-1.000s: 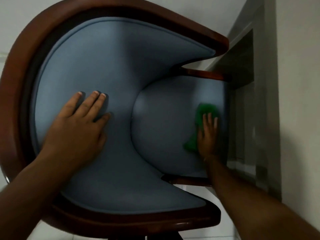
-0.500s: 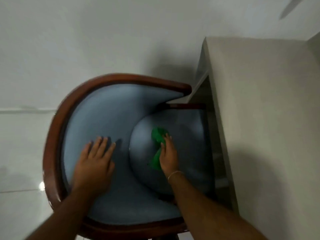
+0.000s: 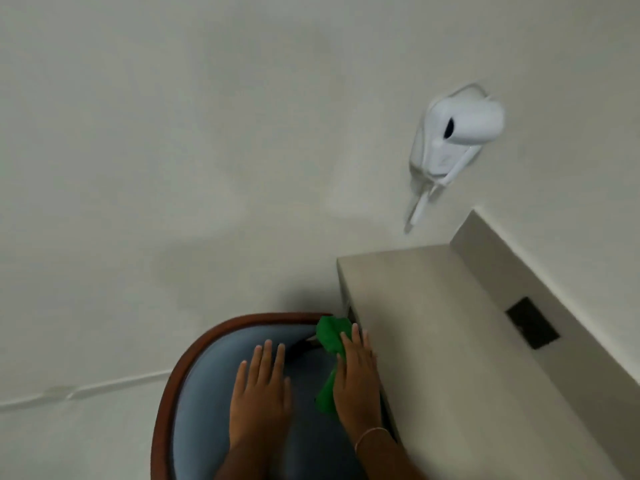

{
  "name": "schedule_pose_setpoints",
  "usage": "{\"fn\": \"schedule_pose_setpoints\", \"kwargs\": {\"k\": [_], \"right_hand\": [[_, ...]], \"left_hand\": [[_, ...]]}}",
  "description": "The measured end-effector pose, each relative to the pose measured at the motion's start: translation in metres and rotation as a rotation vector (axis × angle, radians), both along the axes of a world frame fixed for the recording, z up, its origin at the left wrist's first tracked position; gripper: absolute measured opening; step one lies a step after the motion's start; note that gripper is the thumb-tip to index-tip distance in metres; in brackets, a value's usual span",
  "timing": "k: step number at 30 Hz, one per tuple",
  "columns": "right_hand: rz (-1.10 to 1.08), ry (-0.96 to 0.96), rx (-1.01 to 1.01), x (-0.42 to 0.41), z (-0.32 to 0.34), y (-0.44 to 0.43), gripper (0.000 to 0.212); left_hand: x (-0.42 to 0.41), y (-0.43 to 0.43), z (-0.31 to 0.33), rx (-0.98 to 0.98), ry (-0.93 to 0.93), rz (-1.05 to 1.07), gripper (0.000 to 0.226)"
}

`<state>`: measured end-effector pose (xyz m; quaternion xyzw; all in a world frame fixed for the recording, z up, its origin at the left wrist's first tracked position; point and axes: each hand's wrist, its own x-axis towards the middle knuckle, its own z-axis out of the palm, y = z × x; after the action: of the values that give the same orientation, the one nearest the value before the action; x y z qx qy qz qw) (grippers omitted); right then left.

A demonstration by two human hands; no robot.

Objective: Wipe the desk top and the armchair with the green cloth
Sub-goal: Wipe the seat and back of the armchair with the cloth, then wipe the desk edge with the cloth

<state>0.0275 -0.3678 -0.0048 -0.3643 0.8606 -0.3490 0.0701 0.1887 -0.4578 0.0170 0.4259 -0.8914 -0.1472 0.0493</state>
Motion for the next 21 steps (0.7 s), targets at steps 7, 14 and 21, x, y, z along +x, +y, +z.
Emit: {"fn": "schedule_pose_setpoints", "kwargs": {"k": [7,14,21], "right_hand": [[-0.229,-0.158,-0.251,-0.025,0.11,0.01,0.046],[-0.265,-0.148,-0.33,-0.057,0.158,0.051,0.045],[-0.374,-0.281,-0.39,-0.09,0.141,0.162,0.045]], "left_hand": [[-0.053,-0.005,0.102,-0.132,0.043,-0.199,0.069],[-0.112,0.035,0.152,-0.203,0.076,-0.281,0.07],[-0.17,0.147,0.139,-0.172,0.025,-0.463,0.071]]}}
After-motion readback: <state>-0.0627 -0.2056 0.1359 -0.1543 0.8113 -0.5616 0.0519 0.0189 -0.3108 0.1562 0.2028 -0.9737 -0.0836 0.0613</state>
